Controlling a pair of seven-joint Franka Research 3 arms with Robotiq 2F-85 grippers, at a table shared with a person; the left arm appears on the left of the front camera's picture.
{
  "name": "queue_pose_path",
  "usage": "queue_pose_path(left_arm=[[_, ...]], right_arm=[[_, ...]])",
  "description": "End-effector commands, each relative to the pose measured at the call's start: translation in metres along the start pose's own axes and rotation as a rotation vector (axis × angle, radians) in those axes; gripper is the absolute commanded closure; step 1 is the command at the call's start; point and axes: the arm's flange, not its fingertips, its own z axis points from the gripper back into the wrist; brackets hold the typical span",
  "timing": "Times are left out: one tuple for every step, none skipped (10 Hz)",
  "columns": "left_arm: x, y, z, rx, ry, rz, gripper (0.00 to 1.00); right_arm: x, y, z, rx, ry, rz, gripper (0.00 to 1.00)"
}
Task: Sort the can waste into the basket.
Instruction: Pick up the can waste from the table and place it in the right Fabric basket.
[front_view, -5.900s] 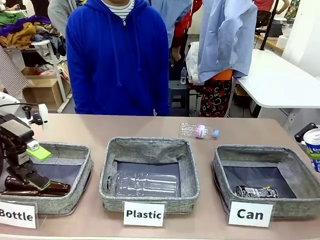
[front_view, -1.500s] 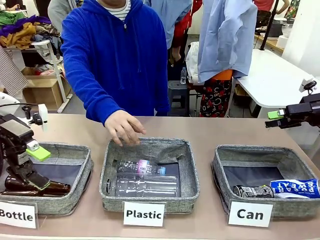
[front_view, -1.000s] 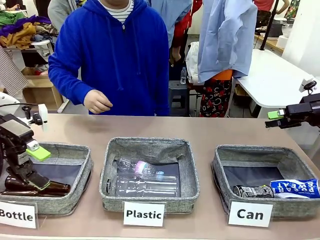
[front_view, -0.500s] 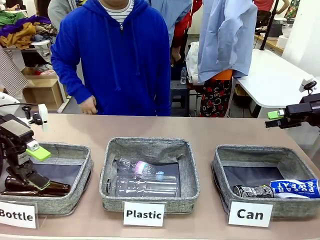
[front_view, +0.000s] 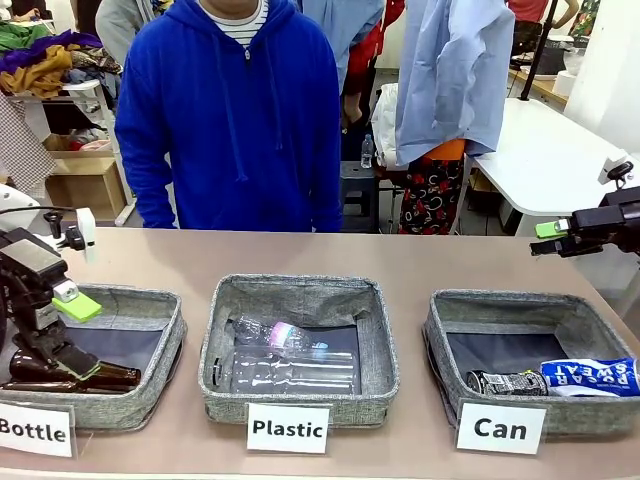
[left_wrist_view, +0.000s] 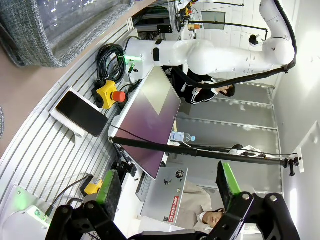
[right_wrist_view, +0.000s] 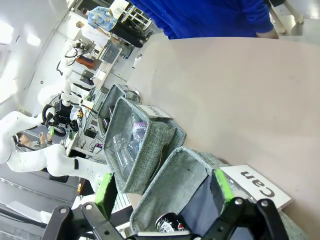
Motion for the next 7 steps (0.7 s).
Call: queue_pose_path(left_arm=[[-0.0030,-0.0007,0.0015,-0.001,0.002,0.005,0.00],[-0.0030,-0.0007,0.0015,-0.001,0.002,0.005,0.00],[-0.0030,-0.0007,0.0015,-0.001,0.002,0.005,0.00],[-0.0030,-0.0007,0.0015,-0.001,0.002,0.005,0.00],[-0.0030,-0.0007,0.0015,-0.001,0.002,0.005,0.00],[-0.0030,-0.0007,0.0015,-0.001,0.002,0.005,0.00],[-0.0030,-0.0007,0.0015,-0.001,0.002,0.005,0.00]], right_arm=[[0.0064,0.0018,-0.0032,-0.008,-0.009,-0.018,0.00],[0.0064,0.0018,-0.0032,-0.008,-0.009,-0.018,0.00],[0.0064,0.0018,-0.0032,-0.008,-0.009,-0.018,0.00],[0.0064,0.0018,-0.0032,-0.008,-0.009,-0.018,0.00],[0.0064,0.0018,-0.0032,-0.008,-0.009,-0.018,0.00],[0.0064,0.0018,-0.0032,-0.008,-0.009,-0.018,0.00],[0.0064,0.0018,-0.0032,-0.008,-0.009,-0.018,0.00]])
